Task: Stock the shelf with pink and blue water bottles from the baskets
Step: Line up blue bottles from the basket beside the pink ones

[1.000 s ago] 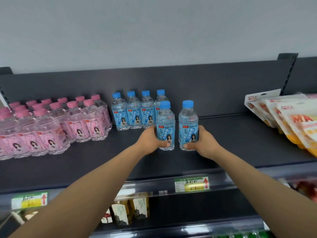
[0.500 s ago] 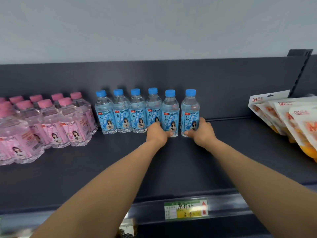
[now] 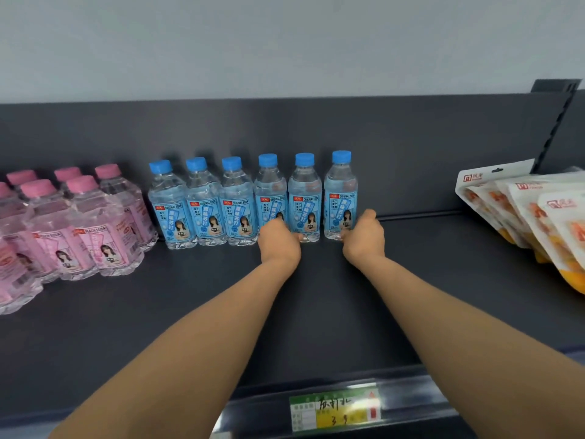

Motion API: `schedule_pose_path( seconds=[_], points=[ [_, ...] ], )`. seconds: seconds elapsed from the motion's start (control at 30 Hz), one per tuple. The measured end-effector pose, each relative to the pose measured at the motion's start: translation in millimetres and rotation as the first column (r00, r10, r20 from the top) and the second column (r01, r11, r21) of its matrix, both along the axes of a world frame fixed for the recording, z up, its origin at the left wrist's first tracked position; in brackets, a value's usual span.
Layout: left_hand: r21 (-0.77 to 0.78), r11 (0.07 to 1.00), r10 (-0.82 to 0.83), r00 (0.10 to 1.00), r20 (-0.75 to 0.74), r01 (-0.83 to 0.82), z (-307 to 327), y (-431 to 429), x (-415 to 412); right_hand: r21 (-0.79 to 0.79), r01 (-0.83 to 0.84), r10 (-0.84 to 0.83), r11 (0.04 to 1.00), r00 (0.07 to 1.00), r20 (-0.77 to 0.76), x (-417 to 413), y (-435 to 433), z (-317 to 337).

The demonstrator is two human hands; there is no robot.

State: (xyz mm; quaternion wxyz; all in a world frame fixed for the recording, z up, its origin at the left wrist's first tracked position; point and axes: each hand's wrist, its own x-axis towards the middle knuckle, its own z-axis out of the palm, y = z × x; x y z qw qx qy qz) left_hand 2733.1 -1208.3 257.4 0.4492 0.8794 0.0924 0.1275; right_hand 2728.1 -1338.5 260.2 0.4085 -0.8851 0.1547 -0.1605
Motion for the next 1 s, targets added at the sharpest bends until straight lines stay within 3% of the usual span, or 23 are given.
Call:
schedule_pose_path(
  seconds=[0.17, 0.37, 0.57, 0.7, 0.87, 1.0],
  points=[
    [-0.130, 0.990, -0.059, 0.998, -0.019, 0.056, -1, 9, -3, 0.007, -0.047, 0.047, 0.999, 0.998, -0.031, -17, -6, 3],
    [-0.088, 0.968, -0.226, 0.970, 0.084, 0.234, 15, 28, -54, 0.034, -0.149, 0.146, 0.988, 0.986, 0.086, -64, 12, 20],
    [-0.007, 0.920, -0.383, 0.905, 0.184, 0.391, 44, 76, -144, -0.067, -0.330, 0.337, 0.942, 0.920, 0.200, -153, 66, 38],
    [0.076, 0.914, -0.406, 0.887, 0.218, 0.399, 51, 128, -209, -0.139, -0.433, 0.454, 0.890, 0.867, 0.204, -213, 119, 40],
    [0.096, 0.946, -0.320, 0.939, 0.128, 0.310, 14, 211, -285, -0.107, -0.581, 0.590, 0.807, 0.800, 0.110, -276, 191, 0],
    [0.114, 0.963, -0.231, 0.964, -0.128, 0.246, -45, 276, -335, -0.018, -0.695, 0.692, 0.719, 0.717, -0.083, -315, 248, -60]
  ],
)
